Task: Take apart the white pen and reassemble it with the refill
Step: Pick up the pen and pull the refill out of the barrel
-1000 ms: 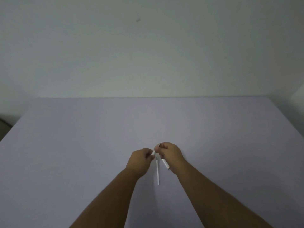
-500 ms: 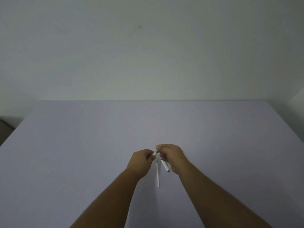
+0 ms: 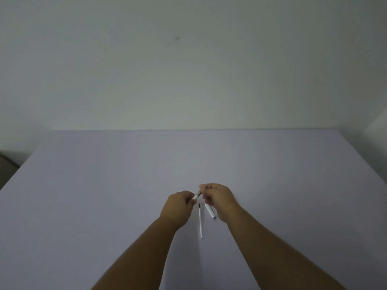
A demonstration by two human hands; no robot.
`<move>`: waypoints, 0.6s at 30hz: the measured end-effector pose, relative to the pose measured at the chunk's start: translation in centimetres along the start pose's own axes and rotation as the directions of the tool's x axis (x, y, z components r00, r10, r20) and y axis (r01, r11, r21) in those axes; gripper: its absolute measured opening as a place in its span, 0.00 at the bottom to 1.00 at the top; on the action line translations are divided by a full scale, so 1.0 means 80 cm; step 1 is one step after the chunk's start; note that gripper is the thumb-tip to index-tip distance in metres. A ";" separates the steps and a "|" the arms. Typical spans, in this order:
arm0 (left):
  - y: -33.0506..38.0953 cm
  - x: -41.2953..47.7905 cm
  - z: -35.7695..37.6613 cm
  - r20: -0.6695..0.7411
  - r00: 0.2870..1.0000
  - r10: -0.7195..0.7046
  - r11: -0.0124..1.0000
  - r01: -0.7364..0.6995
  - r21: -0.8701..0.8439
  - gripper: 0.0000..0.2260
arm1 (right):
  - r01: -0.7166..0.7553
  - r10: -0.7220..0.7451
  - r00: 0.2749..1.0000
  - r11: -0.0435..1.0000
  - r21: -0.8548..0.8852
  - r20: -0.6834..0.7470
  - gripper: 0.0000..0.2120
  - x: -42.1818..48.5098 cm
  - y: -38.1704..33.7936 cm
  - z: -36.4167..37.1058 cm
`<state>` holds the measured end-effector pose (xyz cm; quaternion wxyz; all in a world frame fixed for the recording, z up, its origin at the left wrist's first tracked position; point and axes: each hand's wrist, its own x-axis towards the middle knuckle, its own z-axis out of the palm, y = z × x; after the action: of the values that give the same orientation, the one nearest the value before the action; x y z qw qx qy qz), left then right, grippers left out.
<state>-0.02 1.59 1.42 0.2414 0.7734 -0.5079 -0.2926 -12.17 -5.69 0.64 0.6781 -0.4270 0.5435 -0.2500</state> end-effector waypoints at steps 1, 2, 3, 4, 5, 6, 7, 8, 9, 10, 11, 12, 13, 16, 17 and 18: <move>0.000 0.000 0.000 -0.002 1.000 0.002 1.000 -0.002 -0.002 0.09 | -0.007 0.007 1.000 1.000 -0.002 -0.015 0.04 -0.002 -0.001 0.001; 0.001 0.000 0.000 -0.003 1.000 0.003 1.000 -0.003 -0.004 0.09 | -0.014 0.013 0.999 0.999 -0.032 -0.031 0.06 0.000 0.000 0.000; 0.002 -0.001 0.000 -0.002 1.000 0.004 1.000 -0.004 -0.004 0.08 | -0.015 0.013 0.999 0.999 -0.050 -0.047 0.08 -0.001 0.001 -0.001; 0.002 -0.002 0.000 0.000 1.000 0.005 1.000 -0.005 0.000 0.08 | -0.013 0.010 0.999 0.998 -0.056 -0.049 0.07 -0.003 0.001 -0.001; 0.002 -0.002 0.000 0.003 1.000 0.005 1.000 -0.005 0.004 0.08 | -0.003 0.002 0.999 0.999 -0.042 -0.041 0.04 -0.004 0.000 -0.002; 0.002 -0.003 -0.001 0.003 1.000 0.005 1.000 -0.005 0.008 0.08 | 0.010 -0.010 1.000 1.000 -0.022 -0.017 0.03 -0.003 0.001 -0.002; 0.001 -0.003 -0.002 0.000 1.000 0.004 1.000 -0.004 0.010 0.08 | 0.015 -0.015 1.000 1.000 0.004 0.000 0.05 -0.004 0.000 -0.002; 0.000 -0.003 -0.003 -0.004 1.000 0.004 1.000 -0.004 0.011 0.08 | 0.008 -0.008 1.000 1.000 0.008 0.008 0.06 -0.005 -0.001 -0.001; 0.000 -0.003 -0.003 -0.006 1.000 0.005 1.000 -0.005 0.011 0.09 | 0.001 -0.001 1.000 1.000 -0.004 0.001 0.04 -0.008 -0.004 0.000; 0.000 -0.003 -0.004 -0.006 1.000 0.007 1.000 -0.007 0.012 0.09 | -0.001 0.000 1.000 1.000 -0.030 -0.013 0.05 -0.006 -0.003 0.000; 0.001 -0.003 -0.004 -0.005 1.000 0.010 1.000 -0.010 0.014 0.09 | 0.000 -0.001 1.000 0.998 -0.056 -0.030 0.08 -0.006 -0.002 0.000; 0.001 -0.003 -0.004 -0.004 1.000 0.012 1.000 -0.012 0.016 0.09 | 0.004 -0.007 0.999 0.998 -0.066 -0.042 0.08 -0.006 -0.002 0.000; 0.002 -0.003 -0.003 -0.004 1.000 0.013 1.000 -0.013 0.019 0.09 | 0.008 -0.012 0.999 0.997 -0.075 -0.046 0.06 -0.007 -0.003 0.000; 0.002 -0.003 -0.004 -0.009 1.000 0.009 1.000 -0.009 0.026 0.09 | 0.018 -0.018 1.000 0.999 -0.035 -0.022 0.05 -0.005 -0.003 0.001; 0.003 -0.003 -0.004 -0.011 1.000 0.009 1.000 -0.008 0.027 0.09 | 0.007 -0.008 0.999 0.999 -0.036 -0.035 0.04 -0.007 -0.006 0.002; 0.003 -0.003 -0.004 -0.010 1.000 0.009 1.000 -0.009 0.027 0.08 | 0.004 -0.007 0.998 0.999 -0.048 -0.060 0.05 -0.006 -0.005 0.002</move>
<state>-0.03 1.71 1.82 0.2347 0.7758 -0.5140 -0.2807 -12.10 -5.45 1.27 0.6504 -0.4367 0.5683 -0.2515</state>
